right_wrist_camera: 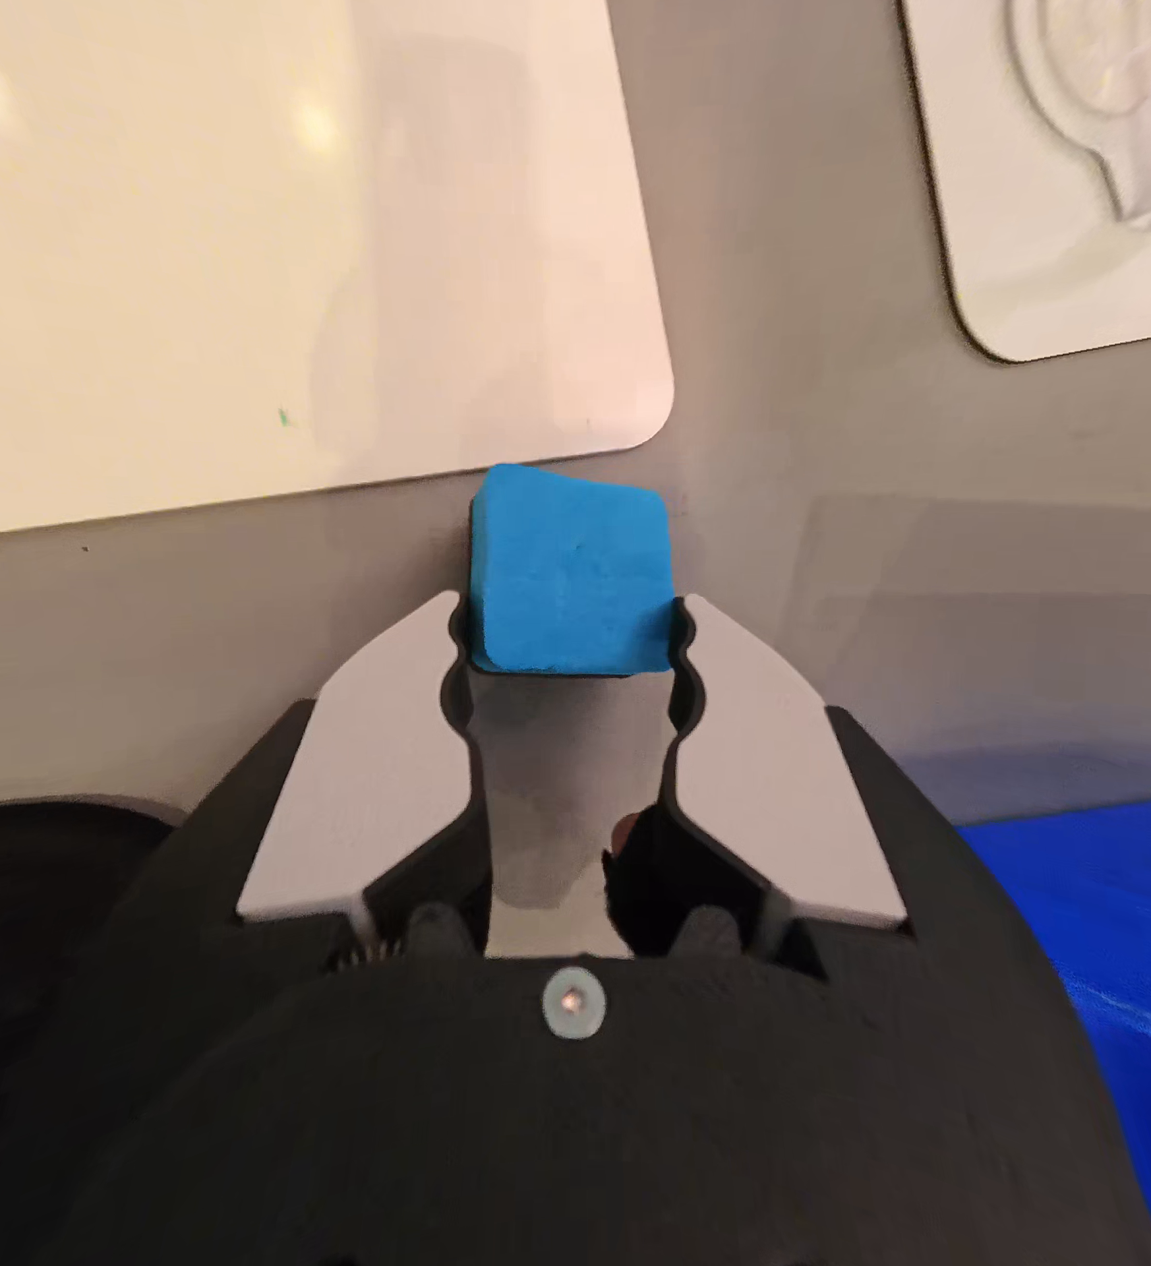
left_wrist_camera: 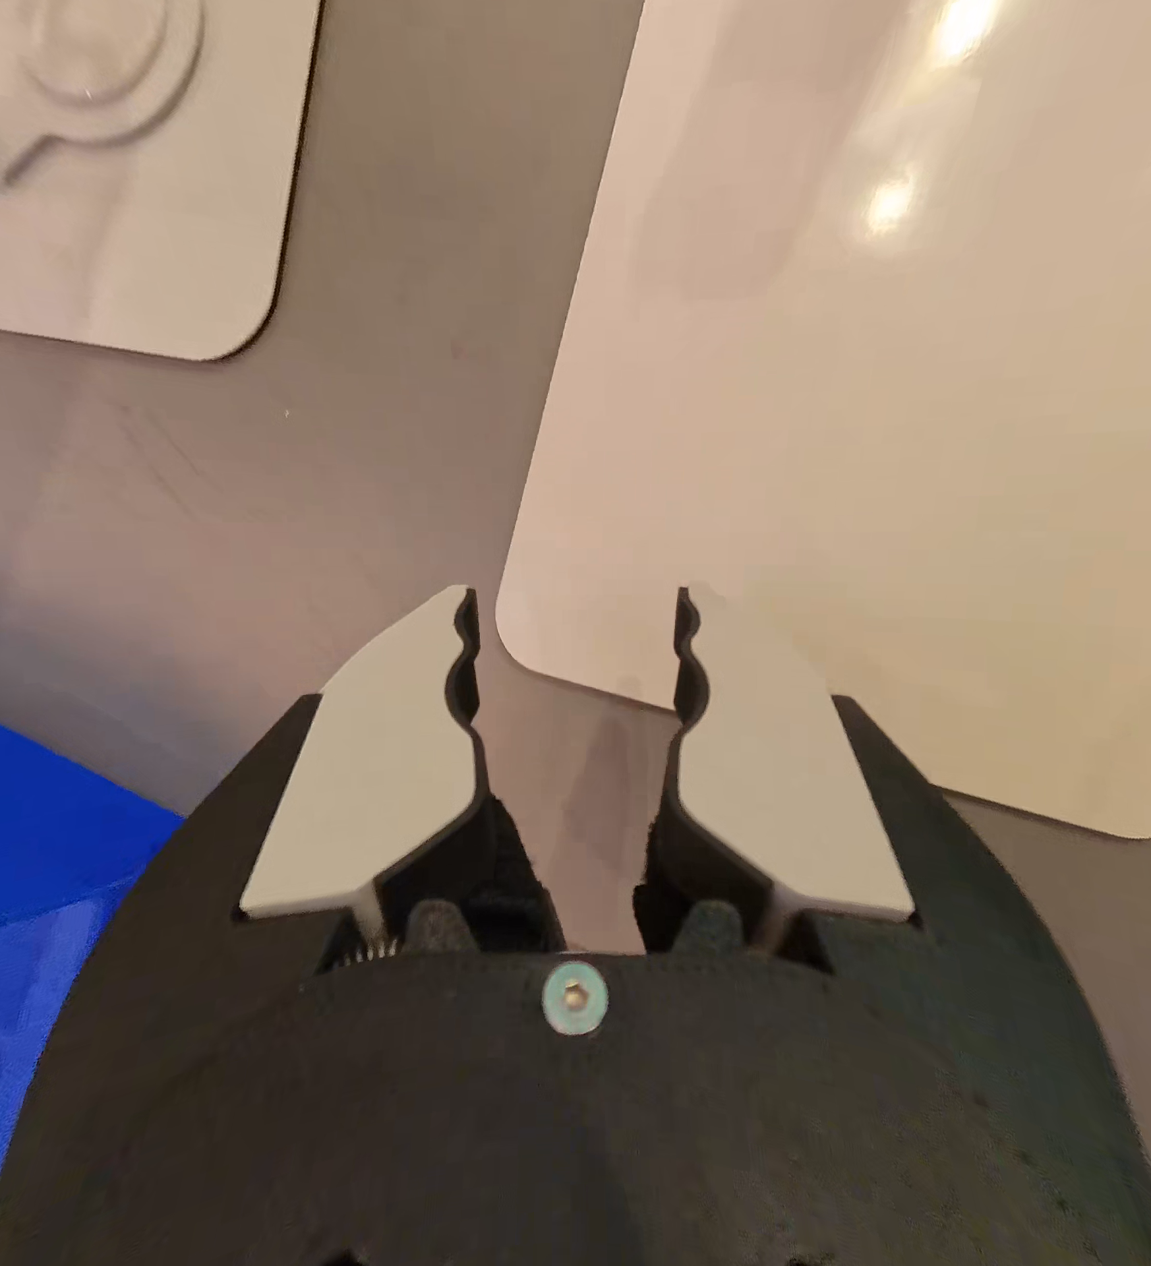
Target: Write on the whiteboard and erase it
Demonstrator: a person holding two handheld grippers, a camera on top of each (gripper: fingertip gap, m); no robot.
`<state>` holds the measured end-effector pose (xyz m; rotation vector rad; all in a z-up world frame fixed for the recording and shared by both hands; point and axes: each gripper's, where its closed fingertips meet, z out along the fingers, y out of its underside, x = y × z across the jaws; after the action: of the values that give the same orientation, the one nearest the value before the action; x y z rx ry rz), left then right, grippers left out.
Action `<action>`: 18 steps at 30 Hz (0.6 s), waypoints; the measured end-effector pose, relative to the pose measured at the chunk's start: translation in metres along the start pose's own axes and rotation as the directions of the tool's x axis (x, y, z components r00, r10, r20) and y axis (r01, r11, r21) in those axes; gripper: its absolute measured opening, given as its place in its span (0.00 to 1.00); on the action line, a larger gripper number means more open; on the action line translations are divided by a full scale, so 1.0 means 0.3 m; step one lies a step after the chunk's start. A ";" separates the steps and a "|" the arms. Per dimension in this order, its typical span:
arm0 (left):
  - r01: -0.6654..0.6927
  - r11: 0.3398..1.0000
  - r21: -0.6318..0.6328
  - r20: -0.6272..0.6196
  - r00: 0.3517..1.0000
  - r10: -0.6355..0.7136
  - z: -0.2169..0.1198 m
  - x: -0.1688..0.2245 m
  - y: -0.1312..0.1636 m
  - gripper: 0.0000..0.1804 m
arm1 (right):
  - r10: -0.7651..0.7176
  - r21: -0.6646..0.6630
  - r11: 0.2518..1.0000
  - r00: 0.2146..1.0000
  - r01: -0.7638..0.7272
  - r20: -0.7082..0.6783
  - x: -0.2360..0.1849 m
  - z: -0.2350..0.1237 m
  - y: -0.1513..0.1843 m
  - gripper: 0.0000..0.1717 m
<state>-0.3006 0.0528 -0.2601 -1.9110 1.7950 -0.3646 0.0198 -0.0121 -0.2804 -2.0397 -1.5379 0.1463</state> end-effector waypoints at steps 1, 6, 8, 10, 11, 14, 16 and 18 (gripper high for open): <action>0.005 1.000 -0.001 -0.001 1.000 -0.005 0.003 0.000 0.010 0.30 | -0.010 -0.009 1.000 1.000 0.010 0.011 -0.002 0.007 0.007 0.33; 0.033 0.999 -0.002 -0.014 0.999 -0.033 0.011 -0.008 0.041 0.30 | -0.060 -0.034 0.997 0.997 0.062 0.055 0.004 0.029 0.014 0.33; 0.035 0.999 -0.006 -0.011 0.999 -0.035 0.014 -0.011 0.050 0.30 | -0.070 -0.084 0.994 0.995 0.075 0.064 0.011 0.037 0.023 0.33; 0.042 0.999 0.001 -0.013 0.999 -0.042 0.015 -0.009 0.053 0.30 | -0.085 -0.125 0.988 0.995 0.090 0.047 0.026 0.040 0.028 0.34; 0.045 0.999 0.006 -0.009 0.999 -0.045 0.012 -0.011 0.055 0.30 | -0.081 -0.133 0.987 0.995 0.087 0.050 0.028 0.039 0.026 0.36; 0.062 0.998 0.023 0.012 0.998 -0.062 -0.011 -0.024 0.062 0.30 | -0.076 -0.161 0.983 0.996 0.084 0.056 0.023 0.034 0.033 0.39; 0.075 0.997 0.033 0.037 0.996 -0.076 -0.044 -0.043 0.070 0.31 | -0.083 -0.167 0.982 0.996 0.088 0.038 0.025 0.028 0.036 0.39; 0.093 0.995 0.047 0.084 0.992 -0.097 -0.092 -0.082 0.083 0.31 | -0.070 -0.165 0.983 0.997 0.075 0.035 0.016 0.016 0.037 0.40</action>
<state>-0.3384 0.0719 -0.2464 -1.9568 1.6326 -0.3454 0.0287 -0.0078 -0.2887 -2.1130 -1.6900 0.0197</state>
